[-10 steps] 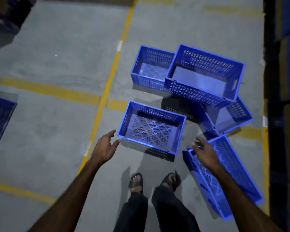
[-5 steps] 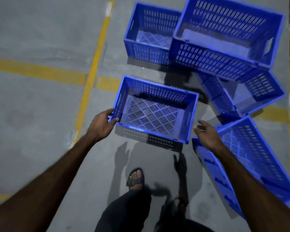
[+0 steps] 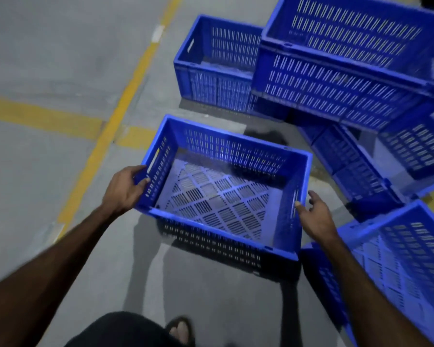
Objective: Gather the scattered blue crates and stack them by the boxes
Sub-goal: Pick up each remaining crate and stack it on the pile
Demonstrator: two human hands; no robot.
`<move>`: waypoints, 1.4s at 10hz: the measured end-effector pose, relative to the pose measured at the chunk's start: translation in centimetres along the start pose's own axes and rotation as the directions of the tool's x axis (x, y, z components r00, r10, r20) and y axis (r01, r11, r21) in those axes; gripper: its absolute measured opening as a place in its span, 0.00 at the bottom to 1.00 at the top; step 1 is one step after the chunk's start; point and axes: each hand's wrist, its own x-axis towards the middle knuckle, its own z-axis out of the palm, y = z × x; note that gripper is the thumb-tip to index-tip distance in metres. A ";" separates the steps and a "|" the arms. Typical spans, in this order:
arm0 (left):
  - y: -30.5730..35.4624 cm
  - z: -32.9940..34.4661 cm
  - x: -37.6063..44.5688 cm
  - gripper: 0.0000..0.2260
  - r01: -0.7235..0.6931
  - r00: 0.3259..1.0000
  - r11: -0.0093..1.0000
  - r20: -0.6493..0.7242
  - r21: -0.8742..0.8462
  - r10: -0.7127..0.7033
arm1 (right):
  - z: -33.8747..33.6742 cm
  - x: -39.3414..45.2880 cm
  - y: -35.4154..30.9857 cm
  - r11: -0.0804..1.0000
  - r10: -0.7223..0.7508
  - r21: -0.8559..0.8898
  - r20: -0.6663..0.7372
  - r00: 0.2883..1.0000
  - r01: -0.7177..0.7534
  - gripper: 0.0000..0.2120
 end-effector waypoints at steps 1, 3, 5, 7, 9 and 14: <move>-1.1 1.3 2.3 0.21 -0.014 0.997 1.000 -0.079 0.001 0.014 | 2.0 1.7 1.9 0.997 -0.073 0.038 -0.005 0.997 0.073 0.19; -1.3 3.1 4.1 0.23 0.072 0.991 0.982 -0.097 -0.173 -0.090 | 5.3 2.9 3.4 0.986 -0.026 0.158 -0.133 0.991 0.047 0.26; 0.0 2.3 2.5 0.22 0.067 0.998 0.977 0.016 -0.201 -0.065 | 6.1 0.5 3.8 0.986 -0.020 0.161 -0.180 0.983 0.050 0.22; -1.9 3.0 2.5 0.24 -0.069 0.998 0.993 -0.018 -0.100 0.067 | 6.8 1.1 3.9 0.996 -0.056 0.050 -0.279 0.959 0.072 0.19; -1.1 2.7 1.9 0.19 -0.135 0.991 0.988 -0.030 -0.075 0.133 | 6.4 0.6 3.2 0.997 -0.044 0.044 -0.275 0.960 0.059 0.18; -0.2 -3.6 4.3 0.24 0.142 0.981 0.964 0.163 -0.227 -0.106 | -5.4 0.7 -4.0 0.959 0.051 0.278 0.034 0.998 -0.058 0.15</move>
